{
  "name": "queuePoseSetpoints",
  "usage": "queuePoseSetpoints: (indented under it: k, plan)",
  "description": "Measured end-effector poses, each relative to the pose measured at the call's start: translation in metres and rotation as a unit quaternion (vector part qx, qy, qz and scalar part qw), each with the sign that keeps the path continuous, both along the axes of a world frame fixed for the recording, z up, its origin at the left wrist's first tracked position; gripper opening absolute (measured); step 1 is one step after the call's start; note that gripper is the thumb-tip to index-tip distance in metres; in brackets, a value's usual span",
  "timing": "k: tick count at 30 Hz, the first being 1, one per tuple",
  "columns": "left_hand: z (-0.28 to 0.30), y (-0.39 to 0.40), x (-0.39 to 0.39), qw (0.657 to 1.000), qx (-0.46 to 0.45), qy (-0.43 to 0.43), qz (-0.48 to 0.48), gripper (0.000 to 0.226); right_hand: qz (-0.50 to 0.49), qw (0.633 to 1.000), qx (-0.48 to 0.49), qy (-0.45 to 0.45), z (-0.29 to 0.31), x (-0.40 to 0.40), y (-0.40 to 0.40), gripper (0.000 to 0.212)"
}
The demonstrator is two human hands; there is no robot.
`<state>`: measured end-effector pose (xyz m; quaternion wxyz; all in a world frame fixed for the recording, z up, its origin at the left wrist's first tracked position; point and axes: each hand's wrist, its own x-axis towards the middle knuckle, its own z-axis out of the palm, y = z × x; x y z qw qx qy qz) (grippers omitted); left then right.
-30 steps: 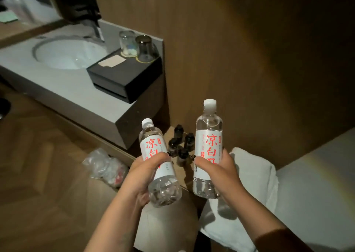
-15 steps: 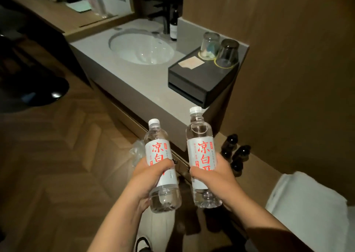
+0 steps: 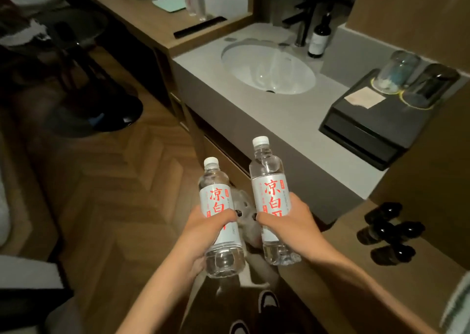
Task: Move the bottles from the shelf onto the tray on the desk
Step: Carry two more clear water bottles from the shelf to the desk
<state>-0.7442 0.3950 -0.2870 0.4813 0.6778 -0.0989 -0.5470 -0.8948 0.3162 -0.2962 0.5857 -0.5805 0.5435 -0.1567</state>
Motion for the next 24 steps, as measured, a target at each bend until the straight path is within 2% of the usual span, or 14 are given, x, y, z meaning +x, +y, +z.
queuePoseSetpoints:
  k: [4, 7, 9, 11, 15, 20, 24]
  plan:
    - [-0.001, -0.013, 0.045, 0.999, 0.012, -0.029, -0.006, 0.043, 0.004, 1.000, 0.023, -0.005, -0.004, 0.045, -0.017, 0.053]
    - [-0.004, -0.033, 0.079, 1.000, 0.021, -0.010, 0.005, 0.032, 0.014, 0.999, 0.026, -0.013, -0.009, 0.080, -0.040, 0.053]
    - [-0.009, -0.053, 0.101, 1.000, 0.010, 0.012, 0.018, 0.042, 0.026, 1.000, 0.008, -0.013, -0.012, 0.101, -0.060, 0.048]
    - [-0.014, -0.076, 0.125, 0.999, 0.010, -0.002, 0.045, 0.049, 0.039, 0.999, -0.017, 0.004, -0.015, 0.125, -0.083, 0.047]
    - [-0.014, -0.123, 0.173, 0.999, 0.002, -0.030, 0.037, 0.033, 0.045, 0.998, -0.040, 0.023, -0.012, 0.176, -0.128, 0.051]
    - [-0.008, -0.166, 0.233, 0.999, 0.010, -0.016, 0.048, 0.042, 0.063, 0.996, -0.056, 0.024, 0.002, 0.232, -0.178, 0.049]
    - [-0.002, -0.198, 0.280, 0.999, 0.009, -0.044, 0.028, 0.038, 0.080, 0.996, -0.041, 0.008, 0.009, 0.273, -0.210, 0.046]
